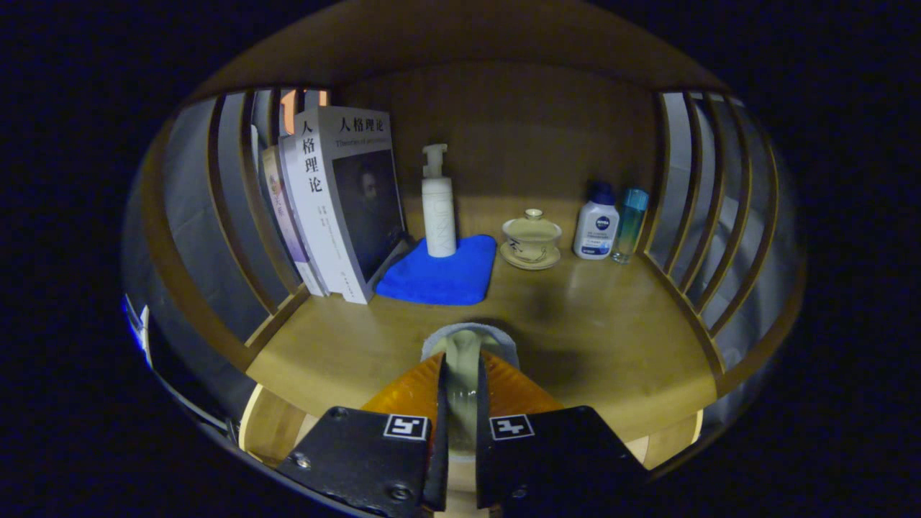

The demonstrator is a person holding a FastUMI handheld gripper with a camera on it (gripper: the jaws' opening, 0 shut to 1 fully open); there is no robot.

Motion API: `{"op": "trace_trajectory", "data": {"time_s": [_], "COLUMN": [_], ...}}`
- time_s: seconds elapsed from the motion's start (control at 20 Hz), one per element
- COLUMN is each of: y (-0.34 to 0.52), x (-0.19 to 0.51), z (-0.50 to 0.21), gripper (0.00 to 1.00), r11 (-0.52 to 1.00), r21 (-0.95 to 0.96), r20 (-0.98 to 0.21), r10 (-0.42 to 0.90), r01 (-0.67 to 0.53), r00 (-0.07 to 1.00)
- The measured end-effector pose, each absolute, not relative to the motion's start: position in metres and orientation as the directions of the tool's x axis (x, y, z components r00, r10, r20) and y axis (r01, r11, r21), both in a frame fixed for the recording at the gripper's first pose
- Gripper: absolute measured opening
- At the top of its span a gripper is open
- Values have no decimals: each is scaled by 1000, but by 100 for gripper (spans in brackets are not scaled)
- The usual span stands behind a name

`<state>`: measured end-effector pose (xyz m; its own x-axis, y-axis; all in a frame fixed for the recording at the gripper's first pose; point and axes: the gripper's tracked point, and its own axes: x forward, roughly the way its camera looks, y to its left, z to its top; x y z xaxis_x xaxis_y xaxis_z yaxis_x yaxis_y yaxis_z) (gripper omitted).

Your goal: Pull open the drawer, take out the items inside it, and place them on the countertop above the cabinet.

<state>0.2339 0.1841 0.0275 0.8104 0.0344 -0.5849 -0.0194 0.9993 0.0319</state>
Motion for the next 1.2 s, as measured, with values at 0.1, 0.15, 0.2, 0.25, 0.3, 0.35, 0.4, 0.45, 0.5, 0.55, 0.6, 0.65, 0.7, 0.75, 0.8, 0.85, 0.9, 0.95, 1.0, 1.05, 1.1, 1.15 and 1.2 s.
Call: {"op": "trace_trajectory", "data": {"time_s": [0.1,0.15,0.2,0.25,0.3,0.35,0.4,0.45,0.5,0.55,0.6,0.65,0.7,0.75,0.8,0.85,0.9,0.95,1.0,1.05,1.1,1.15,1.2], "y": [183,182,181,181,181,183,183,186,185,183,184,184,185,187,188,187,185,180,177,177,181,183,184], "x": [237,239,240,241,238,241,241,242,241,241,240,238,237,235,233,232,228,225,222,216,209,200,190], "z": [24,22,19,19,17,19,17,17,16,17,16,15,16,17,18,19,22,25,27,30,34,39,43], "gripper": [20,22,23,24,25,27,30,40,51,62,62,63,63,64,63,63,63,63,63,63,63,63,63], "r11": [999,998,998,997,996,995,995,995,997,998,999,999,999,999,998,998,999,1000,1000,1000,1000,1000,1000], "r21": [45,57,68,73,85,95,101,99,76,48,27,15,14,26,39,45,41,21,3,-7,-8,-7,-14], "r20": [-586,-589,-586,-587,-589,-578,-575,-570,-566,-564,-559,-550,-542,-533,-525,-516,-500,-478,-454,-433,-409,-387,-365], "r10": [40,45,47,46,54,63,73,83,70,59,50,45,45,51,54,55,47,28,13,10,13,19,19], "r01": [-17,-14,-8,-4,-4,-10,-18,-32,-32,-38,-42,-44,-45,-43,-39,-37,-31,-20,-13,-14,-17,-24,-26], "r00": [809,807,809,809,807,814,815,817,821,824,828,834,839,845,850,855,864,878,891,901,912,922,931]}}
